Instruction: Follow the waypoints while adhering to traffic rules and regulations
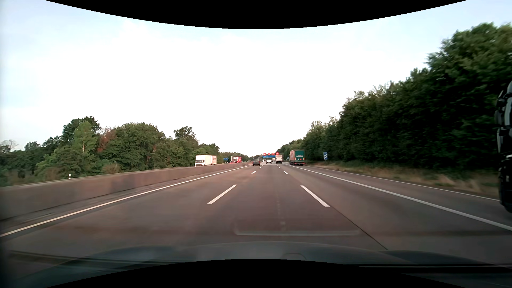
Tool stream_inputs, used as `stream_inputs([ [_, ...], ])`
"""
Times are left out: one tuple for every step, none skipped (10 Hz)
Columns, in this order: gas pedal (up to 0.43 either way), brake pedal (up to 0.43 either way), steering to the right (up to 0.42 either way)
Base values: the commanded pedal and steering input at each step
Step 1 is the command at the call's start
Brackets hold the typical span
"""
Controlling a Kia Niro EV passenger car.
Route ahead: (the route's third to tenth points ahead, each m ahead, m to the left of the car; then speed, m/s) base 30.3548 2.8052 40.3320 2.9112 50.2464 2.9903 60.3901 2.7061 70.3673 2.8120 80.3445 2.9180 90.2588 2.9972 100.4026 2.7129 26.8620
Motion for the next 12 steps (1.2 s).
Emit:
stream_inputs([
  [0.189,0.000,-0.005],
  [0.189,0.000,-0.005],
  [0.189,0.000,-0.005],
  [0.189,0.000,-0.005],
  [0.189,0.000,-0.005],
  [0.189,0.000,-0.005],
  [0.189,0.000,-0.005],
  [0.189,0.000,-0.005],
  [0.189,0.000,-0.005],
  [0.189,0.000,-0.005],
  [0.189,0.000,-0.005],
  [0.189,0.000,-0.005],
])
